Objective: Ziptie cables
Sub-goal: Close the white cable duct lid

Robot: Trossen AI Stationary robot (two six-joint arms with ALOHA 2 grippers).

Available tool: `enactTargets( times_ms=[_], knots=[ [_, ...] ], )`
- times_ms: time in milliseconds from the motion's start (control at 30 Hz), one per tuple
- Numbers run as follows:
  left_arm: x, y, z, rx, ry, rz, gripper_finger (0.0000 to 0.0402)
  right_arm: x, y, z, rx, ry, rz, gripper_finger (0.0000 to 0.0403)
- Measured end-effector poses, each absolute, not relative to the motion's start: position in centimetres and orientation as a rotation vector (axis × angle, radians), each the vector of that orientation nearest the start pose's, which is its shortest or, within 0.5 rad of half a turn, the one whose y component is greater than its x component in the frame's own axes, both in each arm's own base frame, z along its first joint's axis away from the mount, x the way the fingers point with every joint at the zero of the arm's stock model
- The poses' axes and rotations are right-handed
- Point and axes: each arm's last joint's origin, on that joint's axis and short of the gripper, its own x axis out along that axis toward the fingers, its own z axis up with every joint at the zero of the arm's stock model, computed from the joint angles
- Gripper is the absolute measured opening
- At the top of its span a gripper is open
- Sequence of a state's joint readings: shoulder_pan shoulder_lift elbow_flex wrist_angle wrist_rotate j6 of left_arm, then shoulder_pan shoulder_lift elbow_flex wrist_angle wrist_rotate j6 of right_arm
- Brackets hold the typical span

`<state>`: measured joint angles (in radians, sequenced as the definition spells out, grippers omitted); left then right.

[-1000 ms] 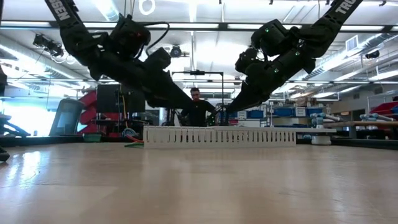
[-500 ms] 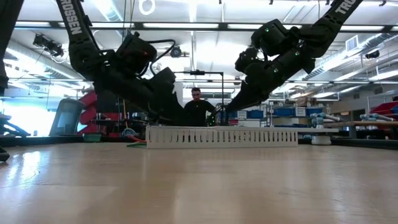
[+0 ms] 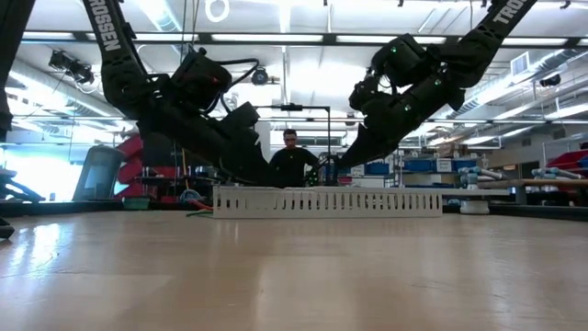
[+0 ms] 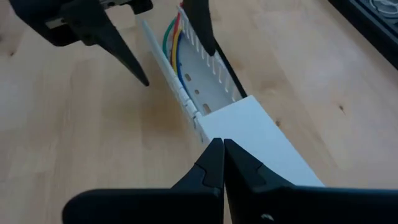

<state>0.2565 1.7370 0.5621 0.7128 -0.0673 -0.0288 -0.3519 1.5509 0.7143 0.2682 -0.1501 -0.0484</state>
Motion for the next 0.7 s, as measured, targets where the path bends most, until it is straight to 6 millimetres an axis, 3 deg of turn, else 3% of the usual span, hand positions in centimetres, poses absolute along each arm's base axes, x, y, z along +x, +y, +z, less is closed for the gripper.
enactTargets(
  times_ms=[400,700],
  knots=[
    [29.67,7.58,12.49,-0.002,0.422,0.312,0.0335,28.76,-10.03,17.39,0.094,0.555,-0.162,0.0],
    [29.8,7.84,12.14,0.063,0.562,0.374,0.0335,28.71,-10.15,17.39,0.097,0.554,-0.158,0.0]
  ],
)
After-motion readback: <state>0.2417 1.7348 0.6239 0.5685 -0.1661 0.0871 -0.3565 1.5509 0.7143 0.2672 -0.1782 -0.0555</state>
